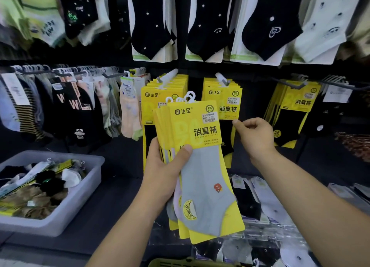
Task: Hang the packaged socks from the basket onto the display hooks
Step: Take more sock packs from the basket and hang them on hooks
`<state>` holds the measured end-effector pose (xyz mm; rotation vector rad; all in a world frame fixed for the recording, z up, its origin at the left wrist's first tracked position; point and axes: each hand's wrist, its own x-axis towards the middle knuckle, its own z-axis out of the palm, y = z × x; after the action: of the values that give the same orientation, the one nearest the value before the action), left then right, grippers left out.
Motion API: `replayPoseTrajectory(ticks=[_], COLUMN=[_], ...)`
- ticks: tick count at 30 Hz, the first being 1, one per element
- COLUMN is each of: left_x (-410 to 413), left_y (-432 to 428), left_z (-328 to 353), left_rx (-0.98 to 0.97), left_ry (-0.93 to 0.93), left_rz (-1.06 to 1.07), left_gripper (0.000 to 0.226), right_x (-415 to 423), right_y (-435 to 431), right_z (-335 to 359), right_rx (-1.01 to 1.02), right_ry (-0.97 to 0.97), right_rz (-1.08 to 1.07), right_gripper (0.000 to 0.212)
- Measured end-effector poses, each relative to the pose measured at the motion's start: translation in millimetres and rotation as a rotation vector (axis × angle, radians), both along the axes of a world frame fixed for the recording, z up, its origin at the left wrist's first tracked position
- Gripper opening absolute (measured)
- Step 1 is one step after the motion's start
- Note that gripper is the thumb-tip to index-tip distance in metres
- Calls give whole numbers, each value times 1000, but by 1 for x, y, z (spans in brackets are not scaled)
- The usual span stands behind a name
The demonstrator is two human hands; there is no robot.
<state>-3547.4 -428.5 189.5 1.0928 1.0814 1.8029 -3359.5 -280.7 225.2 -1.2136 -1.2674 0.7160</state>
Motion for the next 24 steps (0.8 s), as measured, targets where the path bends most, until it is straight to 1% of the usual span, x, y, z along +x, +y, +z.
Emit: replayPoseTrajectory(ticks=[1,2,5,6,8,9,11,13,15,17,20,24], left_x=[0,0,1,1,4,5,6,6,5,4,3,-5], left_y=[0,0,1,1,-1,-1,-3,-4,-5,-5,-5,-5], left_z=[0,-1,-2,-2,-2,-2,-2,-3,-3,-3,-2,-1], left_rx=[-2,-5,-3,1,15,24,41,50,47,43,34,21], left_ry=[5,11,23,27,37,44,56,56,48,44,34,63], left_rz=[6,13,27,31,35,37,50,55,44,34,38,69], left_gripper=[44,44,44,43,41,40,44,54,64,67,66,52], right_x=[0,-1,-6,-9,-13,-14,-16,-17,-15,-14,-13,-8], right_y=[-9,-19,-57,-69,-83,-87,-90,-92,-92,-92,-89,-82], right_z=[3,5,14,16,15,14,11,10,8,8,7,1], right_rx=[27,32,-23,-15,49,83,95,77,78,71,34,-104], right_ry=[-28,-35,-3,-24,-109,-140,-131,-101,-86,-48,58,244], right_rz=[10,65,377,446,474,463,460,458,455,460,475,500], right_gripper=[27,30,47,54,62,60,47,30,20,18,16,18])
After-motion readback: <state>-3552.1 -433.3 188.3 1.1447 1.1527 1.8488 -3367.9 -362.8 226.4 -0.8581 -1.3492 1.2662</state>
